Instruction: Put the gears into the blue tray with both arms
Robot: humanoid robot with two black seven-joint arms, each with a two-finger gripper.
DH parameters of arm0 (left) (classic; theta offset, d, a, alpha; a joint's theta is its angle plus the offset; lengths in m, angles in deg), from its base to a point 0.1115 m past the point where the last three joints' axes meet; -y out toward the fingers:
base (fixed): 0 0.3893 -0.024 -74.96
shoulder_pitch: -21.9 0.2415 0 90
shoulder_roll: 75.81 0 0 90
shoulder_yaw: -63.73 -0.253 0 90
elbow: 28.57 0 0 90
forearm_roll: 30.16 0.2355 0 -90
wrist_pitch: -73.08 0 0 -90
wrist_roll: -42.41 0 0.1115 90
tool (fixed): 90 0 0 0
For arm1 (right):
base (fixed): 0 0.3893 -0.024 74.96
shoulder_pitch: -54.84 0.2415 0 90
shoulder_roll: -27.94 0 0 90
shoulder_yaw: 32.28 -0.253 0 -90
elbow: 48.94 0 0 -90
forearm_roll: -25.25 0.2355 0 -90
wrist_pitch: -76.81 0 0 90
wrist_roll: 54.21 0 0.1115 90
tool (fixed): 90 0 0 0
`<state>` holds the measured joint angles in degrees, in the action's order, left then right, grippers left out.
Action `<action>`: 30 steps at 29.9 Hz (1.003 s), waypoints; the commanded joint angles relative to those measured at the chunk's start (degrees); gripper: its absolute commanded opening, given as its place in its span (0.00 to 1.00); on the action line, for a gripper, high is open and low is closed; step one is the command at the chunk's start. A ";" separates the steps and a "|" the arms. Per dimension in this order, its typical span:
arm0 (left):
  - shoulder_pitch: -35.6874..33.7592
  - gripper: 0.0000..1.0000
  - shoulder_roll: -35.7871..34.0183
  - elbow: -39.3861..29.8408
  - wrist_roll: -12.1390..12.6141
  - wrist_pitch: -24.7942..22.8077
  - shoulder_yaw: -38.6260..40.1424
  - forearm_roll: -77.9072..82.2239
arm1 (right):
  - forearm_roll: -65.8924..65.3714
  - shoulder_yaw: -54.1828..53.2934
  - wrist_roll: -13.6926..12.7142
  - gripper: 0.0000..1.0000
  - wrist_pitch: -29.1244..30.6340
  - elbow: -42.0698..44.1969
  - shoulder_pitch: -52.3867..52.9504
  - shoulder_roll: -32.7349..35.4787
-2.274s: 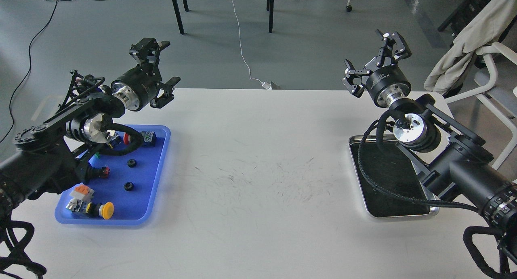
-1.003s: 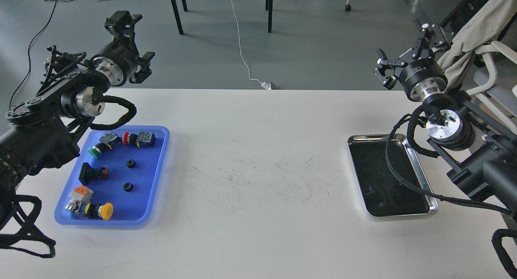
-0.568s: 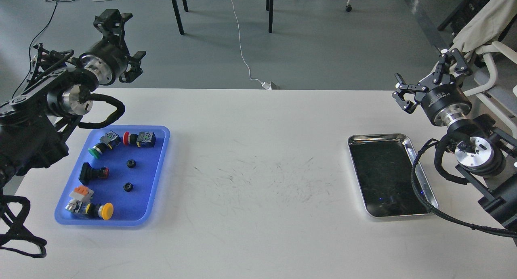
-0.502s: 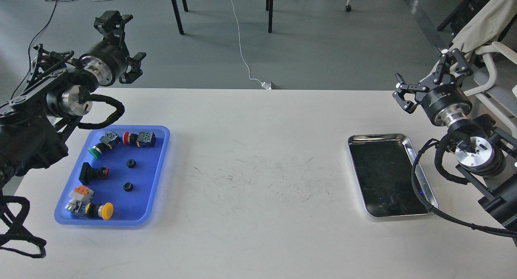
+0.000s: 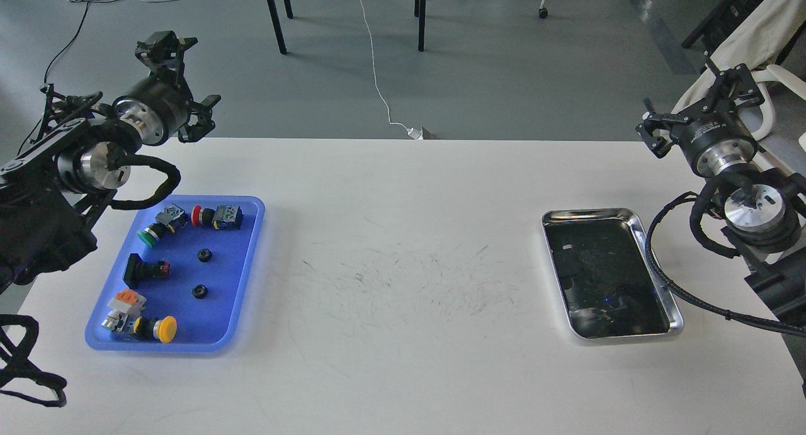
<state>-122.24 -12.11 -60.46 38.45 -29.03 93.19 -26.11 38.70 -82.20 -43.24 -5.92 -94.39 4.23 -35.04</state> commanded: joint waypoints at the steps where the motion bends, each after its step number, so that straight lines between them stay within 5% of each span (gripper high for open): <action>1: 0.00 0.99 -0.24 0.17 0.00 -0.11 0.07 -0.54 | -0.08 -0.18 -0.78 0.99 0.28 2.81 1.82 -0.21; 7: -0.08 0.99 -0.77 0.61 0.00 0.24 0.07 -0.62 | -0.08 0.09 -0.86 0.99 0.98 9.24 4.20 -0.65; 30: 0.09 0.99 -0.77 1.58 -0.09 -0.90 0.86 -0.63 | -0.88 3.17 -1.92 0.99 2.66 5.91 4.91 -6.28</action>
<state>-122.42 -12.94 -58.50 38.45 -29.12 94.15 -26.82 37.79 -78.66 -45.10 -3.36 -87.08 10.10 -40.22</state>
